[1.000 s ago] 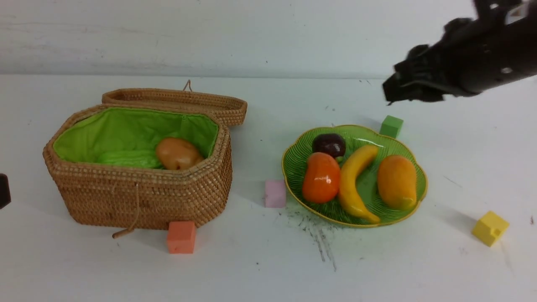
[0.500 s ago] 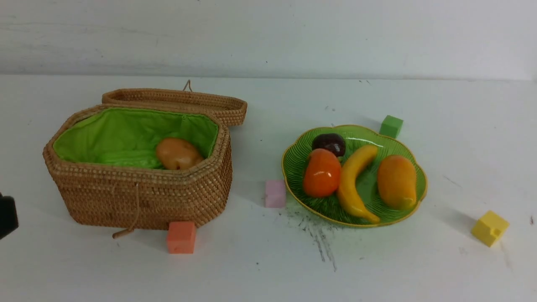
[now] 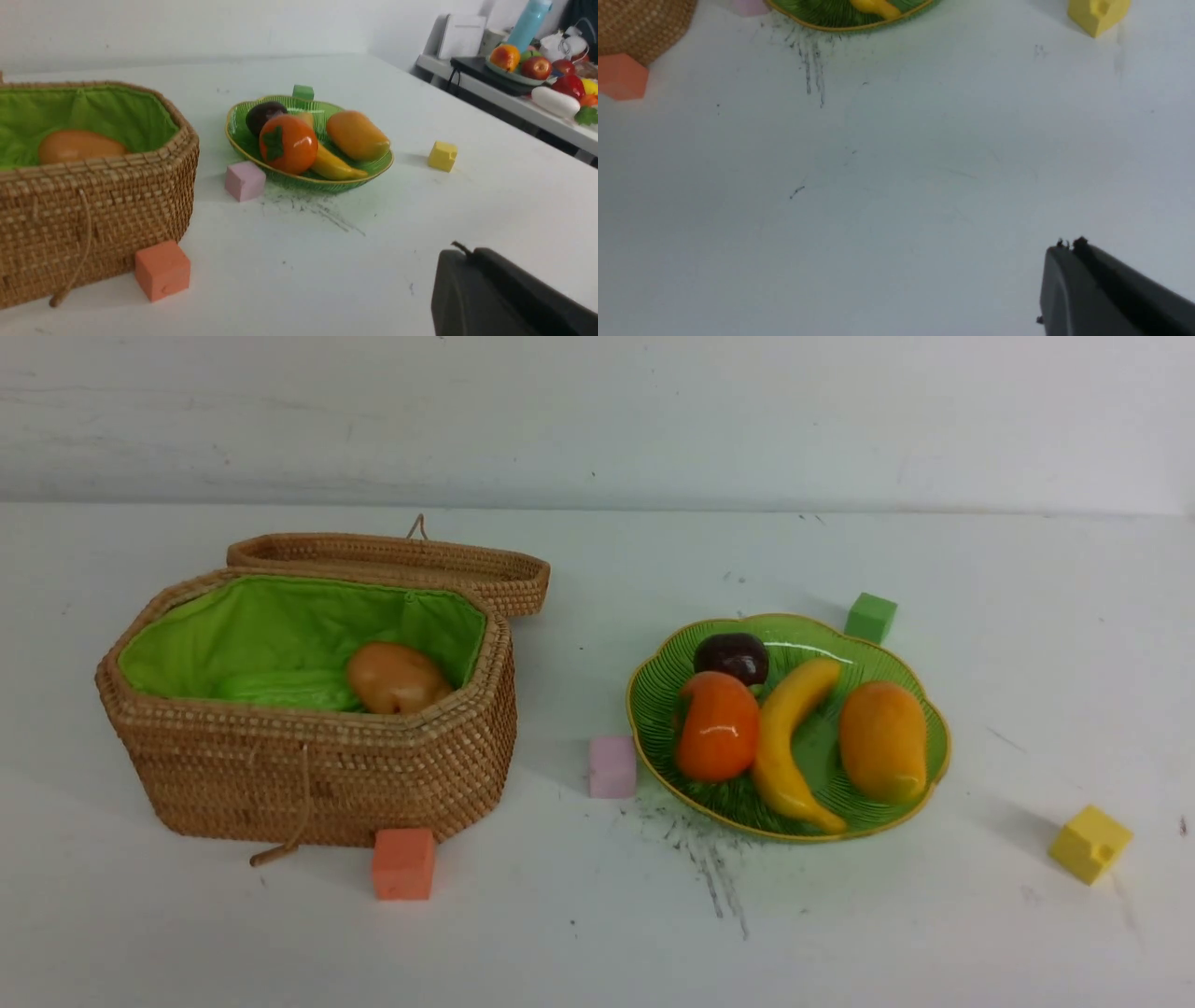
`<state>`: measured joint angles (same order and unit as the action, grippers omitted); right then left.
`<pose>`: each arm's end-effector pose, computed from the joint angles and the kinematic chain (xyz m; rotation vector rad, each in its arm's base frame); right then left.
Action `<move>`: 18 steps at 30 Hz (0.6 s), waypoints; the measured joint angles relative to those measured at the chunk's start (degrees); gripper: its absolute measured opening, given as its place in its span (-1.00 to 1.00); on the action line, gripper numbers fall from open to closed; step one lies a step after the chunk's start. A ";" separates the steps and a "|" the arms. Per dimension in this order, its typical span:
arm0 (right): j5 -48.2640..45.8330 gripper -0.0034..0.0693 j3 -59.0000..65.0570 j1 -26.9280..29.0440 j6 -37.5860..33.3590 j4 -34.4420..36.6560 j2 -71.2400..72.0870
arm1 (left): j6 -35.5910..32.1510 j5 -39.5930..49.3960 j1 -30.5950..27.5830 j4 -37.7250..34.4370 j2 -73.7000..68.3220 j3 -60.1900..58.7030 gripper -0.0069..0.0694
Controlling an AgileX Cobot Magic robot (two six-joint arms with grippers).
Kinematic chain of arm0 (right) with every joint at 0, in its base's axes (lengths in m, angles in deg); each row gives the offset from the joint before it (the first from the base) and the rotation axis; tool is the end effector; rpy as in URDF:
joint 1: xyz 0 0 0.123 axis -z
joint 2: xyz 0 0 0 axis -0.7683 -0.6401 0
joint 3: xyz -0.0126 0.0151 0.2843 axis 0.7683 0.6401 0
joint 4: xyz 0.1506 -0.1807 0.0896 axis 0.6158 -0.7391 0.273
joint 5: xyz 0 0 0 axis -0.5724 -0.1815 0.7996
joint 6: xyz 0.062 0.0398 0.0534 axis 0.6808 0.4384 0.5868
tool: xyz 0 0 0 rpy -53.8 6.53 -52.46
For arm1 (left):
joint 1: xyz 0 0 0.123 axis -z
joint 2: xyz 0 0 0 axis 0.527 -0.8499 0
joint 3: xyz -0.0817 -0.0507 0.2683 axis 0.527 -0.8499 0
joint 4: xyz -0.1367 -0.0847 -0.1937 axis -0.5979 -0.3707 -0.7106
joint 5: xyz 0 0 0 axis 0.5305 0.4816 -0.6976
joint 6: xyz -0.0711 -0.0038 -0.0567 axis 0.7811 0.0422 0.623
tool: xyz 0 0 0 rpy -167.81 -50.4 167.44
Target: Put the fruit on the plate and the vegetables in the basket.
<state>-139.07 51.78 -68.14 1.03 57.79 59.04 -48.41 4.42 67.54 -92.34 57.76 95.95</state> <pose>0.0344 0.0135 0.3115 0.0053 2.3084 0.3608 0.0298 -0.0300 0.2756 0.3940 1.7045 -0.7022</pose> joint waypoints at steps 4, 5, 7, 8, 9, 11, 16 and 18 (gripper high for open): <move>0.51 -0.89 2.25 0.00 0.00 -0.05 2.37 | 0.00 -0.32 0.00 -0.01 0.00 -3.84 -0.85; 0.49 -0.88 2.40 0.00 0.00 -0.05 2.66 | 0.00 -0.38 0.00 -0.07 0.00 -4.93 -0.85; 0.15 -0.88 2.40 0.00 0.00 -0.05 2.86 | 0.00 -0.43 0.00 -0.07 0.00 -6.67 -0.85; -0.19 -0.88 2.40 0.00 0.00 -0.17 2.92 | 0.00 -0.43 0.00 -0.07 0.00 -8.14 -0.85; -0.39 -0.87 2.40 0.00 0.00 -0.16 2.92 | 0.00 -0.43 0.00 -0.07 0.00 -9.31 -0.85; -0.45 -0.87 2.40 0.00 0.00 -0.16 2.92 | 0.00 -0.43 0.00 -0.07 0.00 -11.00 -0.85; -0.45 -0.85 2.40 0.00 0.00 -0.16 2.92 | -0.12 -1.11 0.00 -0.07 0.00 -13.92 -0.85; -0.48 -0.84 2.40 0.15 0.00 -0.16 3.01 | -0.08 -1.52 0.00 -0.07 0.00 -14.20 -0.85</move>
<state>-139.55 54.18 -67.99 1.03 57.63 62.05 -48.49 2.91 67.54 -92.41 57.76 81.75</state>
